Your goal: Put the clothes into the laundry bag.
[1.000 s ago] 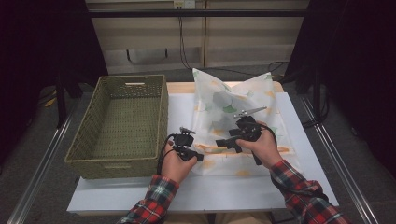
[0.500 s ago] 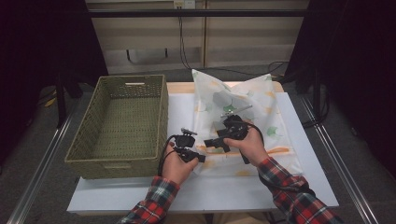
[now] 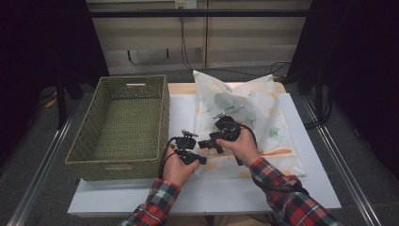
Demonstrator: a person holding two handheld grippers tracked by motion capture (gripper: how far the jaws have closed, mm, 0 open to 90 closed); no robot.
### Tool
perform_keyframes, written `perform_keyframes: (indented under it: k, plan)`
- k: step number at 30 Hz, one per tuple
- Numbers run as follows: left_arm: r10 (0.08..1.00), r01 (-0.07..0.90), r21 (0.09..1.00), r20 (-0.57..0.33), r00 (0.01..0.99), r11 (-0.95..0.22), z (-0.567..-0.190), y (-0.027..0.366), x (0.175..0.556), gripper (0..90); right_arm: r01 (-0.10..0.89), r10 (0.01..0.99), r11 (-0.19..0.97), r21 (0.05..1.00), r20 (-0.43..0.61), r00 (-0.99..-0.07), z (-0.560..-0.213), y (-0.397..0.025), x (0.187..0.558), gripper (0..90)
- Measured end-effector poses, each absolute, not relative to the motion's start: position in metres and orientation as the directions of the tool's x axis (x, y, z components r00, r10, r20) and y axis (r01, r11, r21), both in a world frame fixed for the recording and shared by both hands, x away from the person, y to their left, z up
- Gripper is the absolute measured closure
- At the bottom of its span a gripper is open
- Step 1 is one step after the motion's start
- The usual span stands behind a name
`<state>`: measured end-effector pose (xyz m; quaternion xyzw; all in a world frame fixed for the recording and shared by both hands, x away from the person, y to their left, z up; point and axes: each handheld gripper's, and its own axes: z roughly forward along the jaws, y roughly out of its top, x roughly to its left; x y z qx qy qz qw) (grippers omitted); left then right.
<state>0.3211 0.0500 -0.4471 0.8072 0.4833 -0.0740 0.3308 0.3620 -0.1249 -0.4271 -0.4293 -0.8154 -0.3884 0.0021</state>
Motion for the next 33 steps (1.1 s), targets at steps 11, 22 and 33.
perform_keyframes:
  k: [11,22,33]
  plan:
    - [0.731,0.823,0.464,-0.429,0.531,-0.326,-0.447,0.048,0.320,88.9,0.751,0.726,0.289,0.593,0.376,-0.576,-0.429,-0.119,0.363,50.6]
    - [0.734,0.819,0.467,-0.415,0.537,-0.335,-0.447,0.047,0.320,89.0,0.779,0.718,0.290,0.555,0.412,-0.561,-0.429,-0.117,0.364,70.8]
    - [0.737,0.820,0.459,-0.411,0.536,-0.341,-0.448,0.050,0.321,89.0,0.788,0.696,0.323,0.525,0.433,-0.573,-0.428,-0.127,0.359,80.8]
